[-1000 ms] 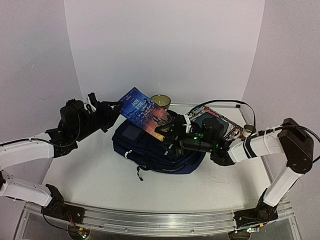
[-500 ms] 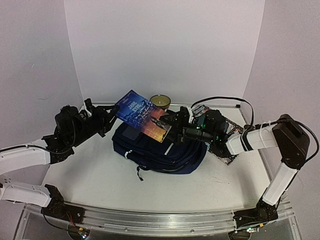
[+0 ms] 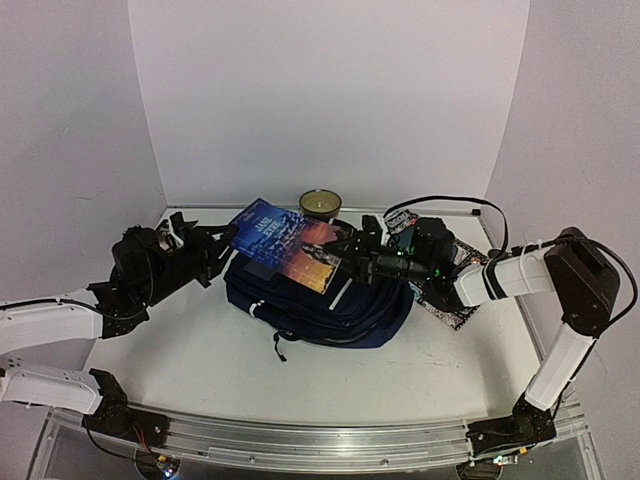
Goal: Pack the student bag
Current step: Pass from the left arm to the right, then move the student bag to the center of the board.
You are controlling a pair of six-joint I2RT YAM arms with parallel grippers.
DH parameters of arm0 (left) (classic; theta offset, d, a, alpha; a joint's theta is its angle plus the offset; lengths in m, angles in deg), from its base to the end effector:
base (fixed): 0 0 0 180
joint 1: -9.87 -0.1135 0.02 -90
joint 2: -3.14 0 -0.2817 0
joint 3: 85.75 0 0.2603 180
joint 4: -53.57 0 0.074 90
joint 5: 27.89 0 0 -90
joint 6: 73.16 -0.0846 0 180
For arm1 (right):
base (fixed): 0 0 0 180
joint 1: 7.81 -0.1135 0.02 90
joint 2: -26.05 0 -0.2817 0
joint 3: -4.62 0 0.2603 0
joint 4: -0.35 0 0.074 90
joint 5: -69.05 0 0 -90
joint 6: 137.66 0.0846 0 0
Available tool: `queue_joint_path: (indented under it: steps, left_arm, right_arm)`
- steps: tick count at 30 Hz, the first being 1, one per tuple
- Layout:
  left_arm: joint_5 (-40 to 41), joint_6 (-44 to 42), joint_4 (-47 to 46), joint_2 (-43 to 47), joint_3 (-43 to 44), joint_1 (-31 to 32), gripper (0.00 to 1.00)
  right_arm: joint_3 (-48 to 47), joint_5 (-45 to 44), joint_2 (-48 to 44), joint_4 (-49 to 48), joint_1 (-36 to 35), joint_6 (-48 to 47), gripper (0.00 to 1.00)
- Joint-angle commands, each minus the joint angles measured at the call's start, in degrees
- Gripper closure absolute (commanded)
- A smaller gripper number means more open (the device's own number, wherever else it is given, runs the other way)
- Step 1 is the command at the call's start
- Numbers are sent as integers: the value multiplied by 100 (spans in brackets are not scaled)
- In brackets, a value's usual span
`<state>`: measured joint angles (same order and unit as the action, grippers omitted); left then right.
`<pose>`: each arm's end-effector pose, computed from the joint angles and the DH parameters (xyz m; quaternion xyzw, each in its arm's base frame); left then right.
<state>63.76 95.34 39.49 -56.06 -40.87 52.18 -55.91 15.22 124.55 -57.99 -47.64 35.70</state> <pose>0.2135 -0.1911 0.2904 -0.2297 0.6703 -0.6085 0.3573 0.2754 0.2947 0.2815 -0.0355 0.5985 0.7708 0.2154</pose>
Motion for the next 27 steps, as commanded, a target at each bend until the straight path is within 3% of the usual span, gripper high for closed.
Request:
queue_joint_path:
  steps: [1, 5, 11, 18, 27]
  left_arm:
    - [-219, 62, -1093, 243, -118, 16, 76]
    - [-61, -120, -945, -132, -285, 14, 48]
    - [341, -501, -31, -764, -226, 14, 26]
    - [892, -587, 1270, -1666, 128, -3, 20]
    - [449, -598, 1470, -3037, 565, -82, 24]
  right_arm:
    - [-83, 208, -222, -2897, 231, -196, 100]
    - [199, 270, -432, -2900, 535, -205, 100]
    - [707, 392, -818, -2888, 1051, -255, 100]
    - [1211, 524, -1279, -2888, 1569, -257, 100]
    - [1353, 782, -1808, -2845, 1952, -214, 100]
